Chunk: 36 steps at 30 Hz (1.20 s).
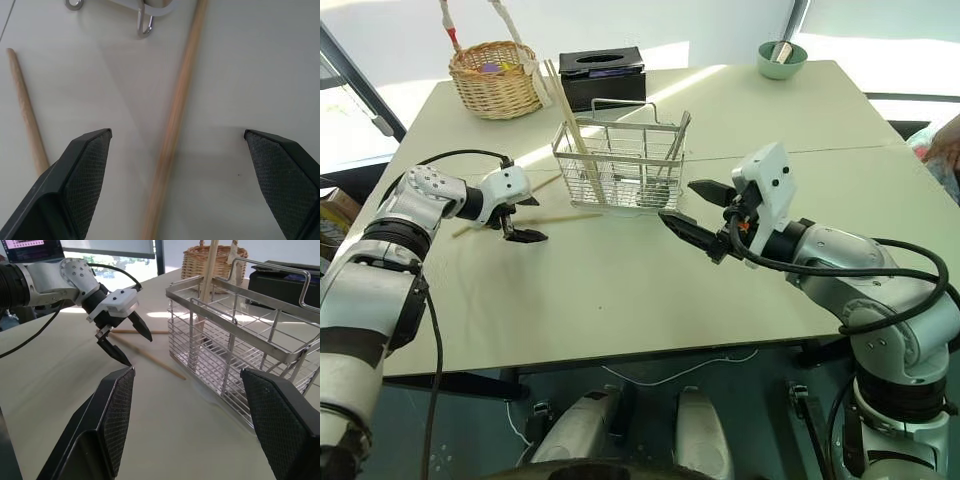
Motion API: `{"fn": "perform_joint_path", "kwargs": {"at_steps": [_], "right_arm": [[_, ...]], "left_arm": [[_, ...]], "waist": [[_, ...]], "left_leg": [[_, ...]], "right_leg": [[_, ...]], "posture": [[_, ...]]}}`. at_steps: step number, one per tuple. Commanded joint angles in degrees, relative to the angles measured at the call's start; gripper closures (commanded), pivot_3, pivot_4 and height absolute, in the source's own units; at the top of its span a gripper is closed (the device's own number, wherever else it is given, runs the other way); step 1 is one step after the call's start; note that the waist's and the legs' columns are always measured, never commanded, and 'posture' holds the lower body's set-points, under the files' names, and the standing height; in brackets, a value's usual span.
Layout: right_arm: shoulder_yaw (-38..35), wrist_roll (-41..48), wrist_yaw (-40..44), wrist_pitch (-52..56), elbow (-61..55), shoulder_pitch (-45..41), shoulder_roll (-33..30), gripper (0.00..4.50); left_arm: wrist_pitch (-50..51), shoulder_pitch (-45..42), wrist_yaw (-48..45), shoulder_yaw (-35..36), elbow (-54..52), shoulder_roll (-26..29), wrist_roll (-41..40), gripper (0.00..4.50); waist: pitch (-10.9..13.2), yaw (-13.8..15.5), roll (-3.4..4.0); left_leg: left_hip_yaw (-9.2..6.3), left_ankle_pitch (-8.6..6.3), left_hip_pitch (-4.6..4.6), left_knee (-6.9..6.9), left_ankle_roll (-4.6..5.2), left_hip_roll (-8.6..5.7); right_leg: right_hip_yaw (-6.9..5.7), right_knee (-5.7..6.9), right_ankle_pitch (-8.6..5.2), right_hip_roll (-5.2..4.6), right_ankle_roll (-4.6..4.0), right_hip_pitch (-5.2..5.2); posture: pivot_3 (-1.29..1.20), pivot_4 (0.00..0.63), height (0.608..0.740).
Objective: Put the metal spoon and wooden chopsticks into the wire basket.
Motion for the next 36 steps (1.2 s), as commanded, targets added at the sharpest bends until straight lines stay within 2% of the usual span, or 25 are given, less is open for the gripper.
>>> {"fn": "perform_joint_path", "kwargs": {"at_steps": [1, 10, 16, 23, 28, 32, 36], "right_arm": [[-2.5, 1.2, -2.3, -0.6, -0.8, -1.4, -0.2, 1.04], [-3.2, 3.0, -5.4, -0.7, 0.1, -1.9, -0.6, 0.97], [-2.5, 2.9, -5.7, -1.2, 1.0, -1.9, -0.8, 0.97], [-1.3, 1.5, -5.2, -2.5, 2.9, -2.6, -0.7, 0.97], [-0.5, 0.6, -4.6, -3.5, 3.5, -2.7, -0.5, 0.97], [0.2, -0.4, -3.9, -4.5, 3.5, -1.9, -0.6, 0.97], [1.2, -1.7, -2.9, -5.5, 4.3, -1.8, -0.5, 0.97]], "left_arm": [[2.2, -0.1, 1.1, 0.2, 1.8, -0.4, 1.9, 0.00], [5.3, -0.4, -3.5, 2.2, 1.5, -1.5, 1.3, 4.47], [3.9, 0.8, -14.2, -0.8, 0.5, 1.1, 3.9, 4.47], [0.7, 1.6, -20.1, -0.4, -2.0, 4.4, 3.5, 4.47], [1.4, 2.0, -21.3, 6.9, -5.9, 5.7, -4.2, 4.47], [14.4, 4.2, -25.2, 14.3, -18.3, 6.2, -15.5, 4.47], [34.2, 11.9, -23.7, 22.0, -45.2, 7.6, -29.8, 4.47]], "waist": [[0.0, 0.0, 0.00], [0.0, 0.1, -0.01], [0.0, -0.3, -0.01], [0.0, -0.5, -0.01], [0.0, -0.2, -0.02], [0.0, 0.1, -0.07], [0.0, -0.5, -0.06]], "left_leg": [[0.00, 0.00, 0.00, 0.01, 0.00, 0.00], [0.00, 0.00, -0.02, 0.07, 0.01, 0.00], [0.01, -0.02, -0.04, 0.06, 0.04, 0.00], [0.02, -0.04, -0.04, 0.03, 0.07, 0.00], [0.02, -0.04, -0.09, 0.03, 0.08, 0.00], [-0.04, -0.04, -0.22, 0.17, 0.08, 0.00], [-0.03, -0.13, -0.25, 0.38, 0.21, 0.00]], "right_leg": [[0.00, 0.00, 0.00, 0.00, 0.00, 0.01], [-0.02, 0.02, 0.01, 0.00, 0.03, 0.01], [-0.01, -0.01, 0.02, 0.00, 0.03, 0.00], [0.00, -0.03, 0.01, 0.01, 0.03, -0.04], [0.00, -0.03, 0.01, 0.01, 0.03, -0.09], [-0.09, -0.02, 0.02, 0.02, 0.03, -0.10], [-0.07, -0.02, 0.02, 0.04, 0.03, -0.05]], "posture": [[0.00, 0.150, 0.725], [0.00, 0.150, 0.725], [0.00, 0.150, 0.725], [0.00, 0.150, 0.725], [0.00, 0.150, 0.725], [0.00, 0.150, 0.725], [0.00, 0.150, 0.725]]}}
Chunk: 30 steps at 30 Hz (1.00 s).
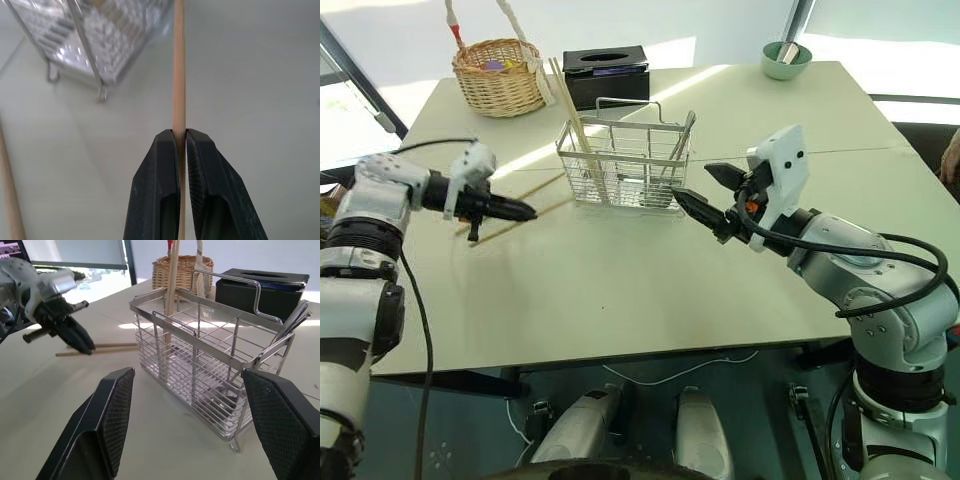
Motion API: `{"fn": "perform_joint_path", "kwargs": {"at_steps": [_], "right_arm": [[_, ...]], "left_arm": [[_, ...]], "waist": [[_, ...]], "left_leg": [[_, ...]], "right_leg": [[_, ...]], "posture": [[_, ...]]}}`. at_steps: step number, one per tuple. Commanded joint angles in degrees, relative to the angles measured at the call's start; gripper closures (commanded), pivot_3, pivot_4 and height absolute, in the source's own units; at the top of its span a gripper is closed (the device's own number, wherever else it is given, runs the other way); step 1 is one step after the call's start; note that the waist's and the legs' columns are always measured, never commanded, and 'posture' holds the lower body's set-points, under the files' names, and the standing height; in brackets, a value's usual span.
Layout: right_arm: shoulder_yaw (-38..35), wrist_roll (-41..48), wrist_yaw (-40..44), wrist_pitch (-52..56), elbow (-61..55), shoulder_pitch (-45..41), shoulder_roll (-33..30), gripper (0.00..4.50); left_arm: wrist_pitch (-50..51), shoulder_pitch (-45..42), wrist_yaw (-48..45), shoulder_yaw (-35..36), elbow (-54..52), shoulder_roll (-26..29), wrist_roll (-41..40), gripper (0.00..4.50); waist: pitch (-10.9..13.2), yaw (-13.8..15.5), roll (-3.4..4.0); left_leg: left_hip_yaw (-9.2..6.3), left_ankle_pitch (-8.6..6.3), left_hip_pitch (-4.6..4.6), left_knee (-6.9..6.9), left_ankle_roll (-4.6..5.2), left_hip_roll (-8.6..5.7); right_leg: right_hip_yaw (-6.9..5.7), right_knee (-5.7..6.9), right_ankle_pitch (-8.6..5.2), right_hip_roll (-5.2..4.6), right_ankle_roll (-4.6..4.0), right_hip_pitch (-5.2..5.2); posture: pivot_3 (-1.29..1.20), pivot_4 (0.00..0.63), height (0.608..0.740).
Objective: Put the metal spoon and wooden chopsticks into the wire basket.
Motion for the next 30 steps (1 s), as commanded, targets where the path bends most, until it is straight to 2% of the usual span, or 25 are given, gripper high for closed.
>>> {"fn": "perform_joint_path", "kwargs": {"at_steps": [1, 3, 7, 12, 15, 21, 27, 30], "right_arm": [[-0.2, -1.3, 0.8, -2.1, 0.3, -0.8, -0.3, 0.97], [0.2, -2.0, 1.2, -2.5, 1.2, -1.3, -0.1, 0.97], [0.9, -3.3, 1.7, -3.3, 2.9, -2.0, 0.1, 0.97], [1.2, -4.5, 1.4, -3.9, 4.1, -3.4, 1.1, 0.97], [1.3, -5.1, 1.0, -4.1, 4.3, -3.6, 1.7, 0.97], [2.0, -5.8, -0.4, -4.0, 2.6, -2.6, 3.4, 0.97], [2.3, -6.3, -1.3, -3.9, 1.5, -1.4, 4.3, 0.97], [1.9, -5.9, -2.3, -3.7, 0.7, -1.1, 5.0, 0.97]], "left_arm": [[14.6, 2.5, 2.7, 6.6, -18.0, 1.1, -10.9, 4.47], [20.4, 3.3, 5.4, 9.1, -23.3, 1.2, -15.1, 4.47], [20.2, 0.4, 14.4, 13.4, -24.9, -1.7, -18.5, 4.47], [4.8, -7.2, 38.0, 18.3, -14.1, -11.4, -14.5, 4.47], [-1.1, -11.1, 46.4, 20.1, -8.6, -15.7, -14.8, 4.47], [-6.9, -16.3, 50.9, 19.7, -1.9, -21.8, -15.5, 4.47], [-9.8, -19.4, 51.3, 19.2, 2.6, -23.8, -15.5, 4.47], [-14.0, -18.0, 50.5, 16.7, 4.7, -25.7, -12.9, 4.47]], "waist": [[0.0, 0.0, 0.00], [0.0, 0.1, 0.00], [0.0, 0.5, 0.01], [0.0, 1.9, -0.01], [0.0, 2.0, -0.02], [0.0, 1.9, -0.02], [0.0, 1.5, -0.02], [0.0, 1.6, -0.02]], "left_leg": [[0.00, 0.00, 0.00, 0.03, 0.00, 0.00], [0.00, 0.00, 0.01, 0.12, 0.00, 0.00], [0.00, -0.01, 0.24, 0.15, -0.01, 0.00], [-0.01, -0.04, 0.22, 0.36, 0.03, 0.00], [0.00, -0.06, 0.18, 0.43, 0.06, -0.03], [0.02, -0.07, 0.02, 0.45, 0.09, -0.06], [0.03, -0.07, 0.03, 0.43, 0.09, -0.05], [0.03, -0.07, 0.03, 0.43, 0.09, -0.06]], "right_leg": [[0.00, 0.01, 0.00, 0.01, 0.00, 0.01], [0.00, 0.08, 0.00, 0.02, 0.00, 0.02], [0.00, 0.11, 0.00, 0.02, 0.00, 0.09], [-0.05, -0.01, 0.07, 0.01, 0.13, 0.18], [-0.04, -0.08, 0.13, -0.01, 0.21, 0.21], [-0.03, -0.07, 0.17, -0.01, 0.28, 0.29], [-0.01, -0.05, 0.17, 0.00, 0.28, 0.28], [-0.01, -0.06, 0.17, 0.00, 0.28, 0.29]], "posture": [[0.00, 0.150, 0.725], [0.00, 0.150, 0.725], [0.00, 0.150, 0.725], [0.00, 0.150, 0.725], [0.00, 0.150, 0.725], [0.00, 0.150, 0.725], [0.00, 0.150, 0.725], [0.00, 0.150, 0.725]]}}
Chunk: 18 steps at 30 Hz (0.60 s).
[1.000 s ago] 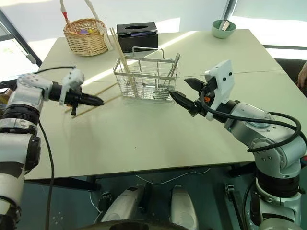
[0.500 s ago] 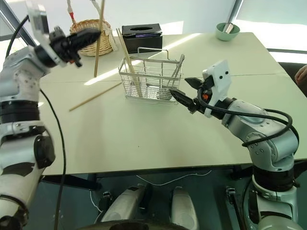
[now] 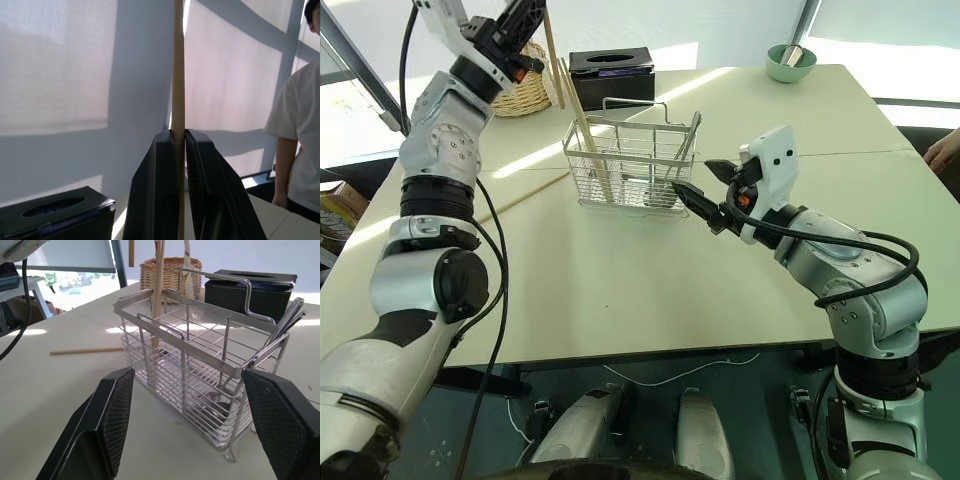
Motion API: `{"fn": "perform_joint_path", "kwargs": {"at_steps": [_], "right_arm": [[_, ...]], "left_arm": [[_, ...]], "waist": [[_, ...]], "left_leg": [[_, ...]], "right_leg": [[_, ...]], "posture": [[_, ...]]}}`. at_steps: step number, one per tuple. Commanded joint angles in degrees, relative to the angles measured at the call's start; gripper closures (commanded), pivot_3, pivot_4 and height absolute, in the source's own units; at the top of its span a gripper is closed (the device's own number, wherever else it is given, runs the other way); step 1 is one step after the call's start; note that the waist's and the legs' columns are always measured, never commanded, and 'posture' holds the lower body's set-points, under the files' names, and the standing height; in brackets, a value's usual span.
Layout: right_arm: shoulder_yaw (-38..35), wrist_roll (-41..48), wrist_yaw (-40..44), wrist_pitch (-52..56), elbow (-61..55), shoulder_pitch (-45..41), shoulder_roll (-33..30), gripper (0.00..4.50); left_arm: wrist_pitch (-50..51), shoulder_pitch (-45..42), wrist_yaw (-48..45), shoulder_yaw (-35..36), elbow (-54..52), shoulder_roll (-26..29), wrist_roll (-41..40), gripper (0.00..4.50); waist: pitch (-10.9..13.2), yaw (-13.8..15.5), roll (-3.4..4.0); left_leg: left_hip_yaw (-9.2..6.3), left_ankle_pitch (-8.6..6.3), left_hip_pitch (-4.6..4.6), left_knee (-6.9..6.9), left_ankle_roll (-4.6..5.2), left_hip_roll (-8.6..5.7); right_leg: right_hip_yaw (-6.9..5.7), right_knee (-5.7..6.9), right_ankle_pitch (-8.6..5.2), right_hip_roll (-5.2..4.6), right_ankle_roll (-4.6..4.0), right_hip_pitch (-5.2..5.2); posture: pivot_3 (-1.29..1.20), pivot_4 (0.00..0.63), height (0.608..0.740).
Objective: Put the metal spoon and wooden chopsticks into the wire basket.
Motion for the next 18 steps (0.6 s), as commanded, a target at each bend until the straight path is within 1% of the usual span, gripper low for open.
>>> {"fn": "perform_joint_path", "kwargs": {"at_steps": [1, 8, 13, 17, 18], "right_arm": [[-1.0, 0.4, -1.2, -0.6, -3.3, -0.3, 0.6, 0.97], [-1.6, 1.1, -2.5, 0.0, -4.3, 0.0, 0.8, 0.97], [-2.4, 2.0, -3.1, 0.4, -4.8, 0.2, 0.5, 0.97], [-2.4, 2.1, -3.1, 0.6, -4.9, 0.5, 0.1, 0.97], [-2.4, 2.1, -3.1, 0.6, -4.9, 0.6, 0.1, 0.97]], "left_arm": [[-5.2, 0.3, -0.9, -2.6, 1.2, -1.9, 2.3, 4.47], [-10.1, 4.3, -0.6, -5.2, 3.5, -4.6, 4.8, 4.47], [-10.7, 5.6, 0.3, -4.9, 4.5, -5.1, 4.9, 4.47], [-9.7, 6.3, -0.1, -4.9, 3.9, -5.3, 4.4, 2.90], [-9.5, 6.5, -0.1, -4.9, 3.6, -5.3, 4.2, 2.34]], "waist": [[0.0, 0.1, 0.00], [0.0, 0.2, 0.00], [0.0, 0.1, 0.00], [0.0, 0.2, 0.00], [0.0, 0.2, 0.00]], "left_leg": [[0.01, 0.00, 0.00, 0.01, 0.00, 0.00], [0.00, 0.00, 0.00, 0.02, 0.00, -0.01], [0.00, 0.00, 0.00, 0.02, 0.00, 0.00], [0.00, 0.00, 0.00, 0.02, 0.01, -0.01], [0.01, 0.00, 0.00, 0.02, 0.01, -0.01]], "right_leg": [[0.00, 0.00, 0.00, 0.00, 0.00, 0.01], [0.00, 0.00, 0.01, 0.00, 0.02, 0.01], [0.00, 0.01, 0.01, 0.00, 0.02, 0.00], [0.00, 0.00, 0.01, 0.00, 0.02, 0.01], [0.00, 0.00, 0.01, 0.00, 0.02, 0.01]], "posture": [[0.00, 0.150, 0.725], [0.00, 0.150, 0.725], [0.00, 0.150, 0.725], [0.00, 0.150, 0.725], [0.00, 0.150, 0.725]]}}
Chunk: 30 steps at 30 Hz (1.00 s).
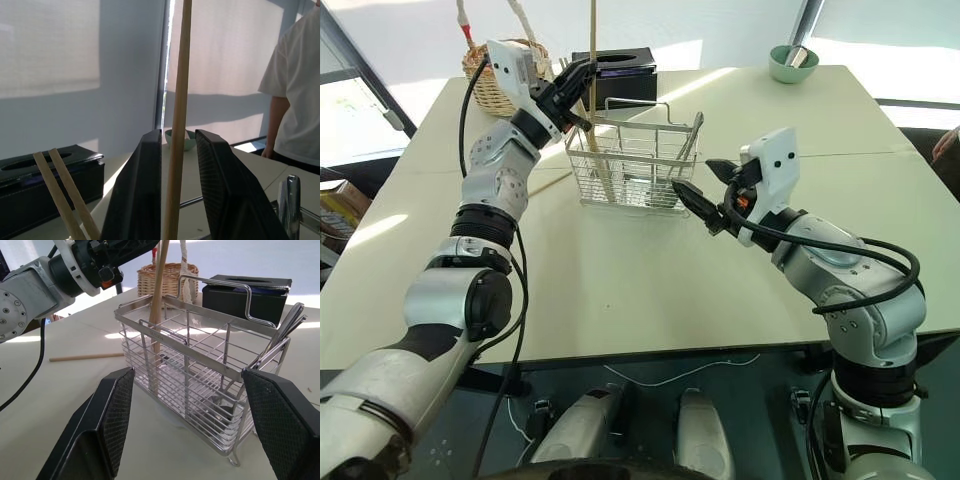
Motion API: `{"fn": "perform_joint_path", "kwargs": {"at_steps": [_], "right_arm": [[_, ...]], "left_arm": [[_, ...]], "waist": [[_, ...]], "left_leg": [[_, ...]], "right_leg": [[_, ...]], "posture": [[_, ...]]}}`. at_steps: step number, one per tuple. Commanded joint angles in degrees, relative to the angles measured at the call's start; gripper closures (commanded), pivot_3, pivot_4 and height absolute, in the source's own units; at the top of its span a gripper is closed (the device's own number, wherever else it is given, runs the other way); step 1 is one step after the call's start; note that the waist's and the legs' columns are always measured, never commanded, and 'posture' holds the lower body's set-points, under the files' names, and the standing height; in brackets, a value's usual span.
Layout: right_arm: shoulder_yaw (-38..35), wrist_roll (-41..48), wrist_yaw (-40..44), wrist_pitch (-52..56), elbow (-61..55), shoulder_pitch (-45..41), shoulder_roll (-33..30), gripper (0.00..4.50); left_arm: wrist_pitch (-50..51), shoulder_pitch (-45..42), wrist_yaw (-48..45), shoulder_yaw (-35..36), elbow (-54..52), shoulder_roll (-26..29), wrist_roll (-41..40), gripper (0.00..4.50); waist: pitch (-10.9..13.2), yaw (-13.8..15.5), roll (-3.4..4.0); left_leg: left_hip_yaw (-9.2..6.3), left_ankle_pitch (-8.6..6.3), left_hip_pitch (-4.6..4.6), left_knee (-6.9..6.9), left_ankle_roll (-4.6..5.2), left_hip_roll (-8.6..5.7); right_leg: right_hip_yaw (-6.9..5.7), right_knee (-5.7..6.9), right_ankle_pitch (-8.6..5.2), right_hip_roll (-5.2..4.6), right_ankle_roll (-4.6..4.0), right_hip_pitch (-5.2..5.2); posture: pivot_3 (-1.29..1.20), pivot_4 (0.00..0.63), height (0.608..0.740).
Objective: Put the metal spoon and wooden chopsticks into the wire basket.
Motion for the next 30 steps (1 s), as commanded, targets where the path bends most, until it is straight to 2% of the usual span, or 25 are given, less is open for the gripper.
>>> {"fn": "perform_joint_path", "kwargs": {"at_steps": [1, 4, 5, 9, 13, 19, 24, 30], "right_arm": [[-1.6, 0.7, 0.0, -0.4, -2.2, -0.2, -0.4, 0.97], [-1.5, 0.8, 0.1, -0.2, -2.0, -0.2, -0.4, 0.97], [-1.5, 0.8, 0.2, -0.1, -2.0, -0.2, -0.4, 0.97], [-1.1, 0.7, 0.9, -0.1, -2.0, 0.0, -0.8, 0.97], [-0.8, 0.6, 1.6, -0.1, -1.8, -0.1, -1.1, 0.97], [-0.6, 0.1, 4.0, -0.6, -1.8, 1.2, -2.4, 0.97], [0.8, 0.6, 9.1, -1.6, -3.1, 2.7, -4.7, 0.97], [2.6, 1.6, 14.5, -1.8, -3.7, 2.9, -6.1, 0.97]], "left_arm": [[0.1, 0.2, 0.0, 0.3, -2.3, 0.2, -0.8, 1.94], [1.7, 0.4, 0.3, 0.5, -3.9, 0.4, -1.4, 0.39], [2.2, 0.5, 0.3, 0.5, -4.5, 0.4, -1.7, 0.04], [5.1, 0.5, 0.5, 1.1, -7.9, 1.4, -2.9, 0.04], [9.6, -0.5, -0.1, 1.6, -10.9, 6.4, -3.5, 0.04], [15.5, 1.4, -10.3, -2.5, -13.0, 22.0, 0.6, 0.04], [14.5, 3.9, -12.3, -6.4, -4.7, 30.2, 7.4, 0.04], [11.9, 3.6, -11.5, -8.7, 6.3, 31.2, 12.3, 0.04]], "waist": [[0.0, 0.0, 0.00], [0.0, 0.0, 0.00], [0.0, 0.0, 0.00], [0.0, 0.0, 0.00], [0.0, -0.5, 0.00], [0.0, -1.6, 0.02], [0.0, -1.0, 0.05], [0.0, 0.0, 0.00]], "left_leg": [[0.00, 0.00, 0.00, 0.00, 0.00, 0.00], [0.00, 0.00, 0.00, 0.01, 0.00, 0.00], [0.00, 0.00, 0.00, 0.01, 0.00, 0.00], [0.00, 0.00, 0.00, 0.01, 0.00, 0.00], [0.00, 0.00, 0.00, 0.00, 0.00, 0.00], [0.00, 0.00, 0.01, -0.11, 0.00, 0.00], [0.00, -0.03, 0.23, -0.12, 0.01, 0.00], [-0.01, -0.12, 0.15, -0.03, -0.10, 0.00]], "right_leg": [[0.00, 0.00, 0.00, 0.00, 0.00, 0.00], [0.00, 0.00, 0.00, 0.00, 0.00, 0.00], [0.00, 0.00, 0.00, 0.00, 0.00, 0.00], [0.00, 0.00, 0.00, 0.00, 0.00, 0.00], [0.00, 0.01, 0.00, 0.01, 0.00, -0.01], [0.02, 0.02, 0.00, 0.02, 0.00, -0.08], [0.02, -0.03, -0.01, 0.02, -0.01, -0.09], [0.01, -0.08, 0.00, 0.01, -0.01, -0.10]], "posture": [[0.00, 0.150, 0.725], [0.00, 0.150, 0.725], [0.00, 0.150, 0.725], [0.00, 0.150, 0.725], [0.00, 0.150, 0.725], [0.00, 0.150, 0.725], [0.00, 0.150, 0.725], [0.00, 0.150, 0.725]]}}
